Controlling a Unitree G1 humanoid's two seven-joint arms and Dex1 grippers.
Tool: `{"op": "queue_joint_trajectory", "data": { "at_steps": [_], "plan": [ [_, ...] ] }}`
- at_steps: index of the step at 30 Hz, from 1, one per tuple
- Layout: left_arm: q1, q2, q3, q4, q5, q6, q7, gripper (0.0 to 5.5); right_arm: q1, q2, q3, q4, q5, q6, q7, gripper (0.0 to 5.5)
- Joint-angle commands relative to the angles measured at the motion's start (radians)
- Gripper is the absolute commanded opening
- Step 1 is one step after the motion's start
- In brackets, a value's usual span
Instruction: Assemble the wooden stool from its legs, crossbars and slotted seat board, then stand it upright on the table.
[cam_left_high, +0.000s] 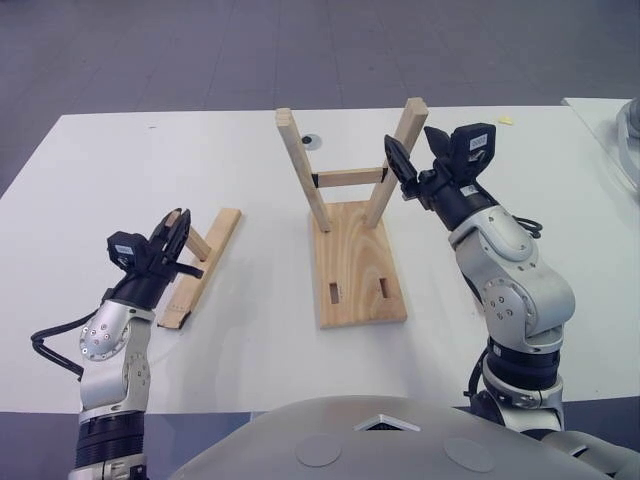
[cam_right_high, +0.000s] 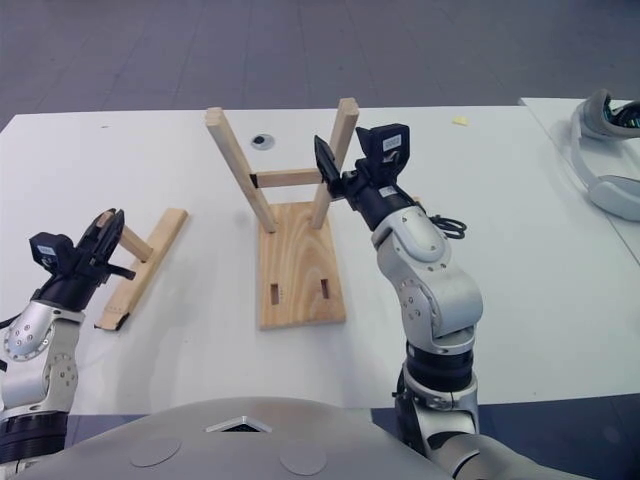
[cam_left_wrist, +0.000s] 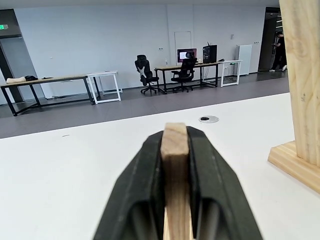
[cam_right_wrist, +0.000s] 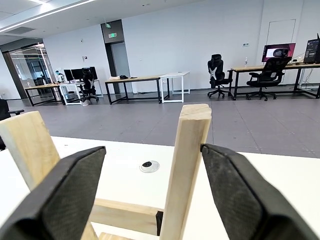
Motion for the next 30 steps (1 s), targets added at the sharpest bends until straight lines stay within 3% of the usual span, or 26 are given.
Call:
{"op": "queue_joint_trajectory", "data": {
  "at_steps": [1, 4, 9, 20, 26, 30],
  "plan": [
    [0.108, 0.045, -0.175, 0.318, 0.163, 0.326, -0.02, 0.4, -0.005, 0.018, 0.013, -0.004, -0.01, 0.013, -0.017, 3.55],
    [0.099, 0.049, -0.189, 0.367, 0.159, 0.334, 0.01, 0.4, -0.001, 0.021, 0.008, -0.009, -0.009, 0.017, -0.02, 3.55],
    [0.092, 0.099, -0.163, 0.257, 0.069, 0.44, 0.028, 0.4, -0.001, 0.018, 0.002, -0.014, -0.007, 0.021, -0.021, 3.55],
    [0.052, 0.077, -0.129, 0.218, 0.032, 0.485, 0.073, 2.39, -0.006, 0.017, 0.002, -0.006, -0.003, 0.026, -0.019, 3.55],
    [-0.002, 0.165, -0.215, 0.255, 0.118, 0.468, -0.027, 3.38, 0.0, 0.04, 0.024, -0.001, -0.012, 0.015, -0.03, 3.55],
    [-0.015, 0.23, -0.267, 0.254, 0.169, 0.561, -0.046, 3.96, 0.007, 0.061, 0.043, 0.004, -0.019, 0.006, -0.035, 3.55]
  ]
}}
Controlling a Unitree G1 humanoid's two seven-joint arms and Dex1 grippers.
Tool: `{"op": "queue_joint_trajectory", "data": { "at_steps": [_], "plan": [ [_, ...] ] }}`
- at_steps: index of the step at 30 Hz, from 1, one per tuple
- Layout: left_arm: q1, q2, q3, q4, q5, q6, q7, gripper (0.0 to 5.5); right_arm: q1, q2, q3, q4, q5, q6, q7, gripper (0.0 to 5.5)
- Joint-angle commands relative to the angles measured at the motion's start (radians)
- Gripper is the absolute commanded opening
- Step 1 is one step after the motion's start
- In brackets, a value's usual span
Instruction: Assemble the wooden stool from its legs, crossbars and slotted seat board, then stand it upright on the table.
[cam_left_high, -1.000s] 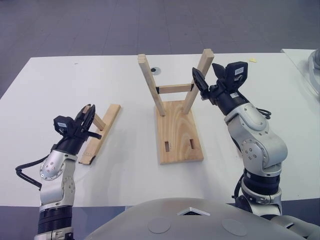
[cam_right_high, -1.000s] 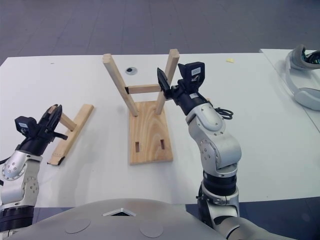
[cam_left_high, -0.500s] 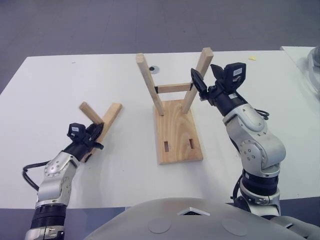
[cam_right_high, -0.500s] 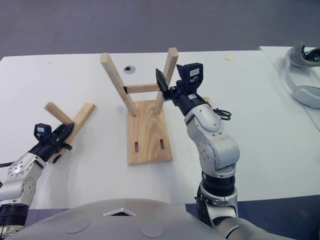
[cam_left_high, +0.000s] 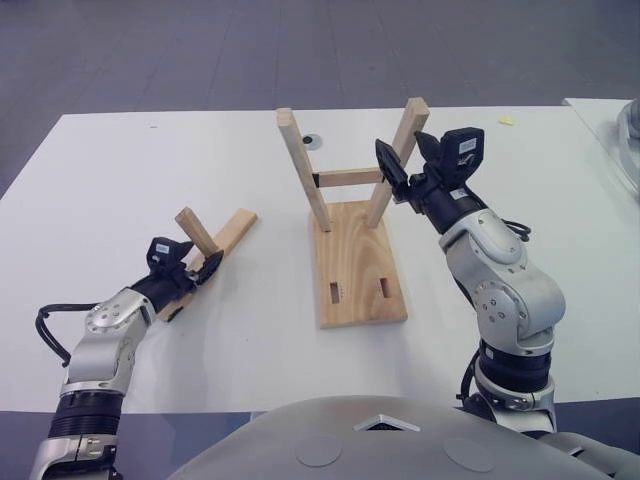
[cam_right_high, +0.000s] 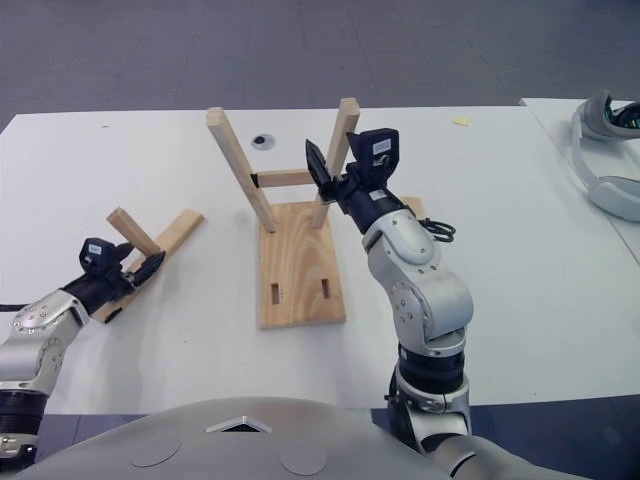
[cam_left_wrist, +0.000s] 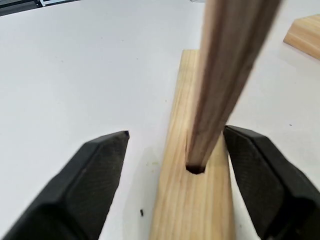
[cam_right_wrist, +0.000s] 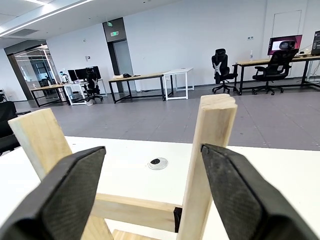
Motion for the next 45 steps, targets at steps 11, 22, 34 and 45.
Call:
{"op": "queue_joint_trajectory", "data": {
  "at_steps": [11, 22, 34, 45],
  "plan": [
    [0.071, 0.07, -0.143, 0.093, 0.082, 0.291, -0.065, 2.71, 0.003, 0.035, 0.003, 0.012, -0.037, -0.012, -0.026, 3.55],
    [0.083, -0.027, -0.048, 0.099, 0.096, 0.067, 0.034, 2.04, 0.002, 0.051, -0.055, 0.021, -0.025, -0.02, -0.044, 3.55],
    [-0.91, -0.021, 0.157, 0.149, -0.235, 0.357, -0.049, 2.03, -0.134, -0.012, -0.211, 0.046, 0.097, 0.013, 0.034, 3.55],
    [-1.086, -0.356, 0.242, -0.018, -1.09, 0.962, 0.089, 2.03, -0.416, -0.085, -0.452, 0.224, 1.124, 0.121, -0.024, 4.76]
  ]
}}
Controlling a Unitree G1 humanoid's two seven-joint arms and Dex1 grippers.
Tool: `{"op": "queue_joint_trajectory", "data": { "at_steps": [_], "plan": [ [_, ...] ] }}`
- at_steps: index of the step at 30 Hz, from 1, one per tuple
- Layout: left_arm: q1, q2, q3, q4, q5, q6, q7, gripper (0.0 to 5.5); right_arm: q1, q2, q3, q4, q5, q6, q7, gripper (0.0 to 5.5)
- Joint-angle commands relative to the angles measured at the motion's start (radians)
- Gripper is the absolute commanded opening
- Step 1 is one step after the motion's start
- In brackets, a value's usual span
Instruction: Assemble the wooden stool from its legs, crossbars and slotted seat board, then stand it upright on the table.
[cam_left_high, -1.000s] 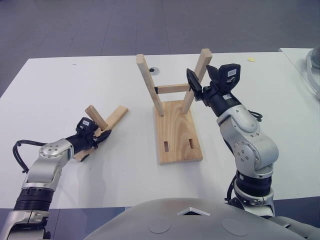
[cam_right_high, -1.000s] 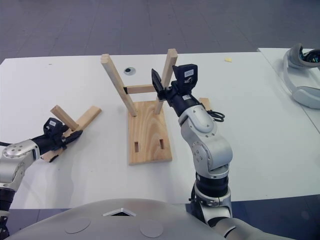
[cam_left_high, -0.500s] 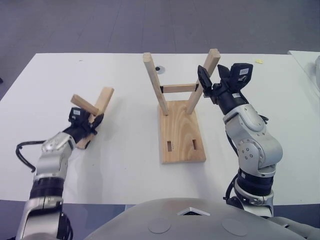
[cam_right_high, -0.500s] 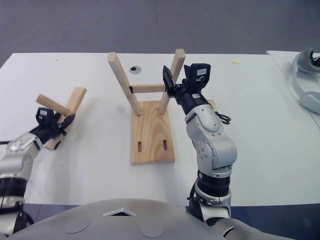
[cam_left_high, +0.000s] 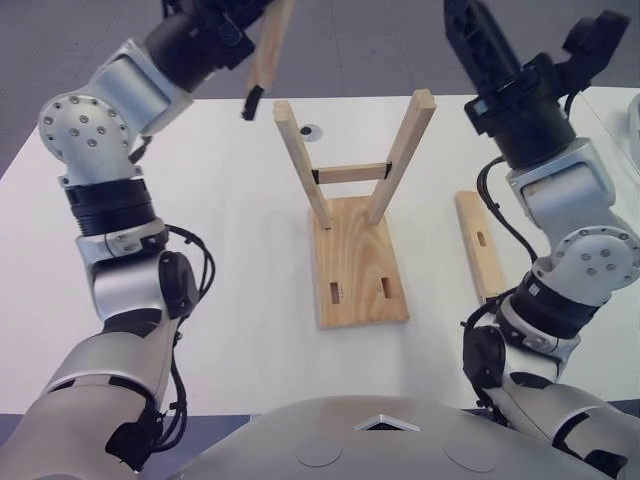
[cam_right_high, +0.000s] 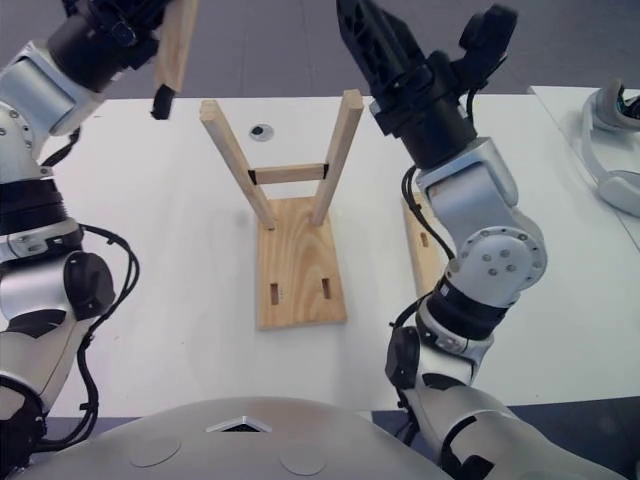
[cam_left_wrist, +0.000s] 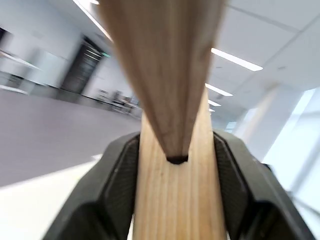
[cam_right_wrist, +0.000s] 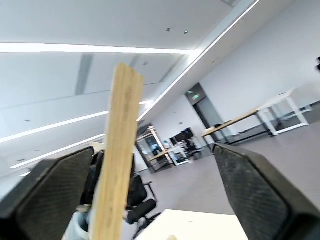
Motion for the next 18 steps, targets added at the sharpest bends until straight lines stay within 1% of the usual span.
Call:
{"op": "queue_joint_trajectory", "data": {
  "at_steps": [1, 6, 11, 18],
  "plan": [
    [0.018, -0.056, -0.024, -0.061, -0.157, 0.093, 0.059, 2.03, -0.039, -0.03, 0.03, 0.091, 0.185, 0.016, -0.074, 4.76],
    [0.077, -0.056, -0.079, -0.095, -0.199, 0.147, 0.103, 2.03, -0.039, -0.063, 0.077, 0.126, 0.377, -0.019, -0.158, 4.76],
    [0.106, -0.059, -0.109, -0.109, -0.196, 0.153, 0.12, 2.03, -0.027, -0.093, 0.128, 0.12, 0.454, -0.053, -0.199, 4.76],
    [0.123, -0.058, -0.124, -0.125, -0.243, 0.159, 0.156, 2.03, 0.001, -0.119, 0.163, 0.121, 0.494, -0.097, -0.222, 3.51]
  ]
}}
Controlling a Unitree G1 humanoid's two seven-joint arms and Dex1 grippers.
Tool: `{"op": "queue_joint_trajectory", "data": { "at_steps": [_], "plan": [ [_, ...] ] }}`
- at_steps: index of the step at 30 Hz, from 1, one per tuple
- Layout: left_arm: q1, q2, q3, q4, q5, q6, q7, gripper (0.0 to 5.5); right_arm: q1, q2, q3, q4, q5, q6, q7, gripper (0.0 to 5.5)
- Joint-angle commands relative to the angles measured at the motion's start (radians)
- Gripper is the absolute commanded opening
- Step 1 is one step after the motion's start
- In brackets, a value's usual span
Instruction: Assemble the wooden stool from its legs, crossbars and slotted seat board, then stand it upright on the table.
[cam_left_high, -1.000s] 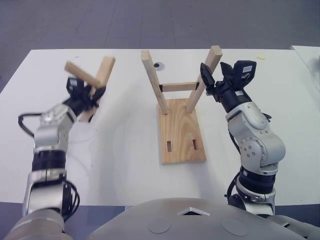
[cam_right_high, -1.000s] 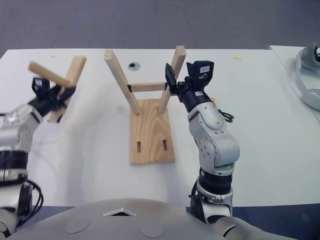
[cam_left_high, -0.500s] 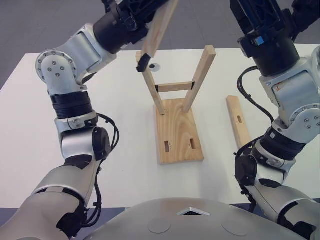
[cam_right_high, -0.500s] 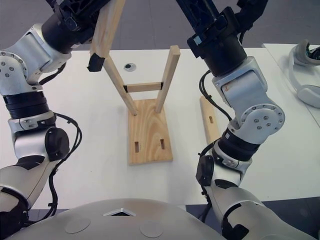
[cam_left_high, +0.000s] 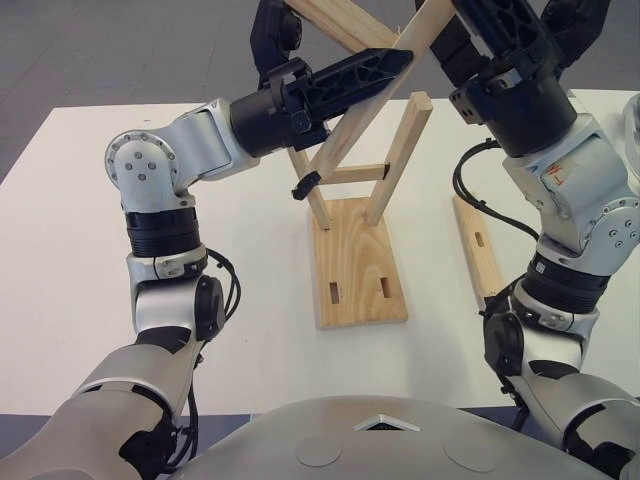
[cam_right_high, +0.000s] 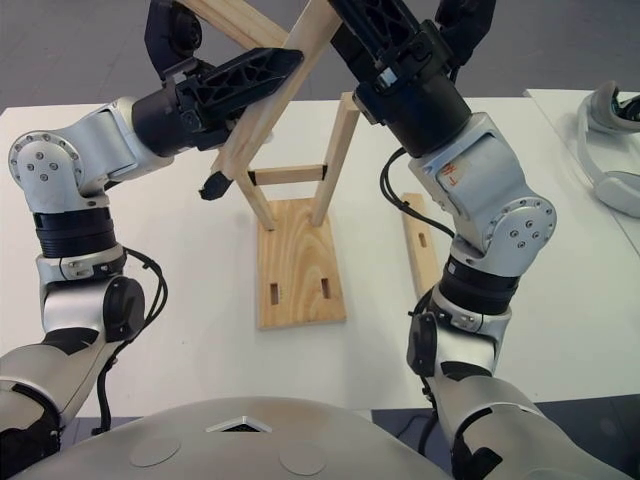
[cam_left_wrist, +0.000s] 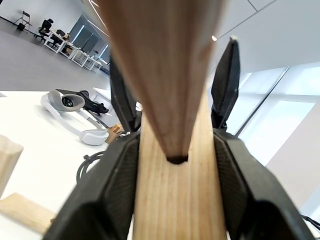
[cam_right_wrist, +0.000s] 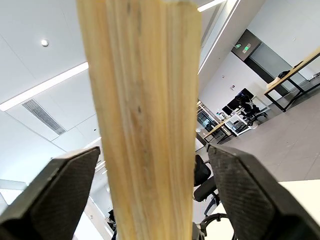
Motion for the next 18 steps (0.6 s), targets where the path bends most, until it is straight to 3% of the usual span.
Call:
{"op": "queue_joint_trajectory", "data": {
  "at_steps": [1, 8, 15, 18],
  "plan": [
    [0.015, 0.005, -0.011, -0.028, -0.045, 0.003, 0.031, 2.03, 0.011, -0.017, 0.021, -0.004, 0.03, -0.022, -0.009, 3.22],
    [0.035, 0.011, -0.022, -0.039, -0.076, -0.007, 0.057, 2.03, 0.035, -0.039, 0.052, -0.009, 0.018, -0.045, -0.021, 2.08],
    [0.047, 0.021, -0.02, -0.037, -0.058, -0.017, 0.05, 2.03, 0.042, -0.061, 0.068, -0.009, 0.001, -0.058, -0.014, 2.07],
    [0.065, 0.026, -0.023, -0.045, -0.072, -0.006, 0.037, 2.73, 0.038, -0.06, 0.067, -0.006, -0.013, -0.071, -0.007, 2.07]
  ]
}}
